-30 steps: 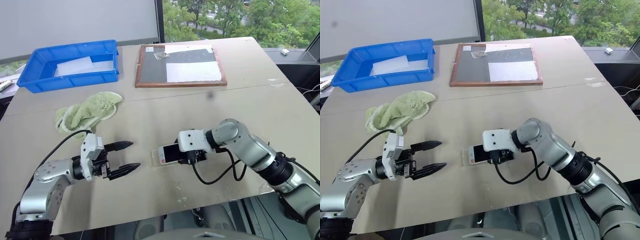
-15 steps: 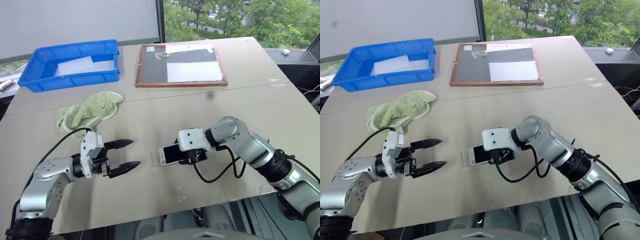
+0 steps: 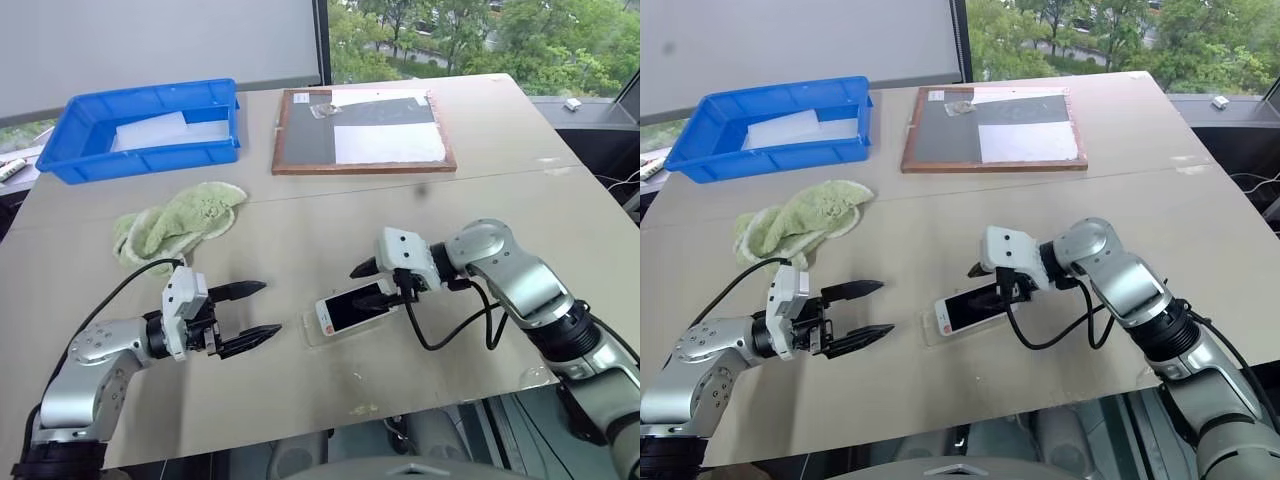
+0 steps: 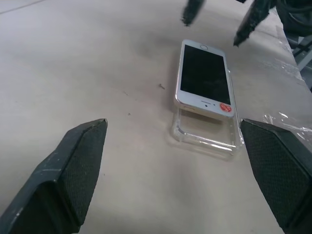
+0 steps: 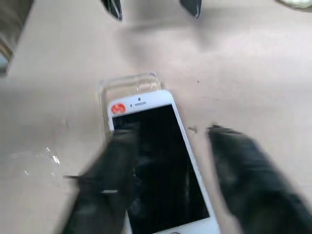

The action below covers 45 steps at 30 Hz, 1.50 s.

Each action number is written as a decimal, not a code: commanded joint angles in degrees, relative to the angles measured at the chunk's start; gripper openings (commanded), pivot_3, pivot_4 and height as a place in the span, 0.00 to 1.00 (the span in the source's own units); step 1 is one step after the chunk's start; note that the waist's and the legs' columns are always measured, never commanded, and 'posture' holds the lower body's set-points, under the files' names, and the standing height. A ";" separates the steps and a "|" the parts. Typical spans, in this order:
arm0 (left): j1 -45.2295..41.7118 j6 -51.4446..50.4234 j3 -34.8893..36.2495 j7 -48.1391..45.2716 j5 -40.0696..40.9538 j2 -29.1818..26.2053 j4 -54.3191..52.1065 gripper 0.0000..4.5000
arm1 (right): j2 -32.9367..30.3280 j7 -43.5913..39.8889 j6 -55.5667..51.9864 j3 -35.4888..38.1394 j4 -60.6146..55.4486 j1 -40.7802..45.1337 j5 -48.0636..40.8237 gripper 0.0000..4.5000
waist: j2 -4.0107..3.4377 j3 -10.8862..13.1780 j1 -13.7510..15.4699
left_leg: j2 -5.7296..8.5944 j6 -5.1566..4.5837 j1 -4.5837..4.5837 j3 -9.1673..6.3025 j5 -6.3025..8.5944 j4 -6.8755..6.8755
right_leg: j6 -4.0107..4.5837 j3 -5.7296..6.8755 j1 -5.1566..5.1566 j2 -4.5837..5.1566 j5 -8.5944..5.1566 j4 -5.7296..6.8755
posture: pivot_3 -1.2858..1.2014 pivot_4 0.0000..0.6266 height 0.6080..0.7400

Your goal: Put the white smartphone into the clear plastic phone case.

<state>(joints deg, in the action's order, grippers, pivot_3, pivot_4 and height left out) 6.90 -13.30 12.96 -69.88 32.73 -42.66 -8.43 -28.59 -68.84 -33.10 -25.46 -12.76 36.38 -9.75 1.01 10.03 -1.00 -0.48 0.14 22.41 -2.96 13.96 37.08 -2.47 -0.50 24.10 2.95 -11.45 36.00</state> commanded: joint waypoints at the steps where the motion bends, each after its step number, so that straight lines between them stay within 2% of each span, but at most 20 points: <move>1: 0.01 1.19 0.15 0.20 -0.01 0.33 -1.84 1.00 | 2.46 2.70 0.37 0.45 0.44 -0.32 -0.86 0.15 | 0.00 0.00 -0.17 | -0.01 0.00 0.00 0.01 0.00 0.00 | -0.01 -0.01 0.00 -0.01 0.01 0.00 | 0.52 0.24 1.00; 2: 0.11 1.22 0.06 0.21 -0.05 0.43 -1.89 1.00 | 3.12 3.37 0.75 -0.04 1.33 -0.49 -0.39 0.04 | 0.00 0.00 -0.18 | -0.02 0.00 0.00 0.01 0.00 0.00 | -0.02 -0.01 0.02 -0.02 0.01 0.01 | 0.52 0.24 1.00; 3: 0.20 1.13 -0.09 0.19 -0.02 0.50 -2.06 1.00 | 3.49 3.75 1.30 -0.73 2.17 -0.85 0.19 0.01 | 0.00 0.00 -0.16 | -0.02 0.00 0.00 0.01 0.00 0.00 | -0.02 -0.01 0.02 -0.02 0.01 0.01 | 0.52 0.24 1.00; 11: 0.09 0.83 -0.18 -0.32 0.16 0.22 -2.08 1.00 | 4.85 4.31 4.90 -5.73 8.18 -1.39 4.00 0.01 | 0.00 0.00 0.00 | 0.01 0.00 0.03 0.02 0.00 0.03 | -0.04 -0.02 0.03 -0.01 0.03 0.02 | 0.52 0.24 1.00; 17: 1.46 2.12 -0.48 -0.51 -0.82 0.47 -2.62 1.00 | 3.28 2.21 7.18 -10.61 12.32 -2.13 8.01 0.01 | 0.00 -0.03 -0.23 | -0.02 0.00 -0.06 0.03 0.00 0.02 | -0.03 -0.02 -0.01 -0.04 0.02 0.05 | 0.52 0.24 1.00; 20: 2.57 3.58 -1.08 -0.62 -1.95 0.74 -3.18 1.00 | 2.31 0.86 7.16 -12.17 12.77 -2.68 8.92 0.01 | 0.00 -0.04 -0.16 | -0.02 0.01 -0.40 0.06 0.00 -0.03 | 0.03 -0.05 -0.34 -0.03 -0.12 0.04 | 0.52 0.24 1.00; 28: 2.01 6.82 -5.15 3.41 -6.90 3.57 -2.46 1.00 | 1.31 0.37 6.67 -11.99 14.55 -3.40 10.30 0.01 | 0.03 -0.43 0.19 | -0.01 0.01 -0.52 0.10 0.01 -0.04 | -0.11 -0.10 -0.44 -0.01 -0.20 0.03 | 0.52 0.24 1.00; 34: 1.49 8.27 -6.72 4.61 -8.46 4.64 -1.12 1.00 | 0.91 -1.99 4.02 -11.55 12.22 -4.59 7.64 0.01 | 0.01 -0.58 0.30 | 0.01 0.01 -0.51 0.10 0.01 -0.03 | -0.10 -0.10 -0.45 0.01 -0.20 0.03 | 0.52 0.24 1.00; 41: 0.99 8.74 -6.40 4.99 -8.47 4.86 0.37 1.00 | 1.67 4.78 8.74 -14.51 21.95 -2.60 16.62 0.01 | -0.05 -1.17 0.10 | -0.02 0.00 -0.69 0.11 0.01 -0.05 | -0.13 -0.08 -0.57 0.00 -0.21 0.04 | 0.52 0.24 1.00; 45: 0.99 8.48 -5.88 4.97 -7.85 4.76 0.47 1.00 | 2.15 2.46 6.81 -13.97 21.15 -3.49 13.91 0.01 | -0.26 -1.74 0.09 | -0.10 0.00 -0.89 0.09 0.01 -0.04 | -0.14 -0.06 -0.66 -0.05 -0.22 0.07 | 0.52 0.24 1.00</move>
<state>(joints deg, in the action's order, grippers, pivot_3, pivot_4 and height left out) 8.07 -5.61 6.15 -64.75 23.83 -37.81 -7.60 -24.31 -66.33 -21.96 -35.53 1.52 36.38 -0.14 0.75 8.29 -0.90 -0.59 0.14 21.52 -2.88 13.97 37.06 -2.62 -0.55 23.44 2.90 -11.67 36.08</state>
